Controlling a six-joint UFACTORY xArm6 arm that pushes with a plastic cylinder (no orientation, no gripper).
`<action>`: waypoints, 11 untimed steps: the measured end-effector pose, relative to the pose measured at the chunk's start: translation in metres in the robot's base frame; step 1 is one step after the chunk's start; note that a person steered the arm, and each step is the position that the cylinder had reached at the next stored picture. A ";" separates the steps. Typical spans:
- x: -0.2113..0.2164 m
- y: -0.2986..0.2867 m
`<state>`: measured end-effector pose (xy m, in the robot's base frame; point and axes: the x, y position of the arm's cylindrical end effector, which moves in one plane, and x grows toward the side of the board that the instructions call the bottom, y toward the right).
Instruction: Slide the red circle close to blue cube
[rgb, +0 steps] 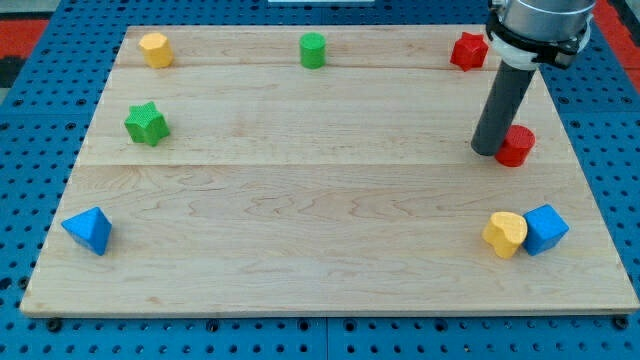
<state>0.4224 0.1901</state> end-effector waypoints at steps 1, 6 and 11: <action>-0.041 -0.005; -0.001 0.064; -0.053 0.035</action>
